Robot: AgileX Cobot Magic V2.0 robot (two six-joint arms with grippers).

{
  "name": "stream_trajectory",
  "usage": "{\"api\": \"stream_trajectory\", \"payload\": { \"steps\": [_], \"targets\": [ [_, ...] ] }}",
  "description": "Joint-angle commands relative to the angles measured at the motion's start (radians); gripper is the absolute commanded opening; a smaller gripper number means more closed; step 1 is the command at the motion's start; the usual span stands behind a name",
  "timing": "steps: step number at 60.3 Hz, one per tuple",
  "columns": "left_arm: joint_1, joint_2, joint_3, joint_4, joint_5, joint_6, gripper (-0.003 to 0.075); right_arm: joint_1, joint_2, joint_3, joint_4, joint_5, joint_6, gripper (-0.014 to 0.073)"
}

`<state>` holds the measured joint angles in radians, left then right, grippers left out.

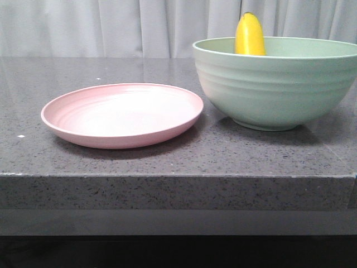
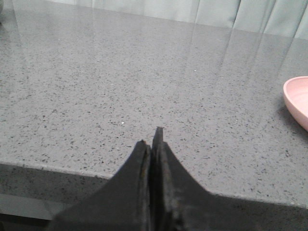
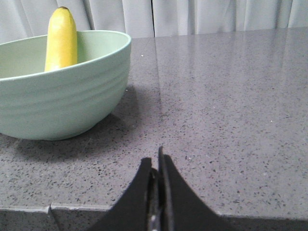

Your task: Transfer banana from pink plate to green bowl

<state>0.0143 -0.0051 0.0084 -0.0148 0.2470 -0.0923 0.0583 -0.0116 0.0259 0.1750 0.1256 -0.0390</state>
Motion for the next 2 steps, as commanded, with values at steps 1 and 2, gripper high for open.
{"api": "stream_trajectory", "payload": {
  "steps": [1,2],
  "targets": [
    [0.003,-0.019,0.002,-0.008,-0.087,-0.007,-0.0020,-0.006,-0.022,0.002,0.002,-0.074,-0.005,-0.0051],
    [0.003,-0.019,0.002,-0.008,-0.087,-0.007,-0.0020,-0.006,-0.022,0.002,0.002,-0.074,-0.005,-0.0051]
  ]
}}
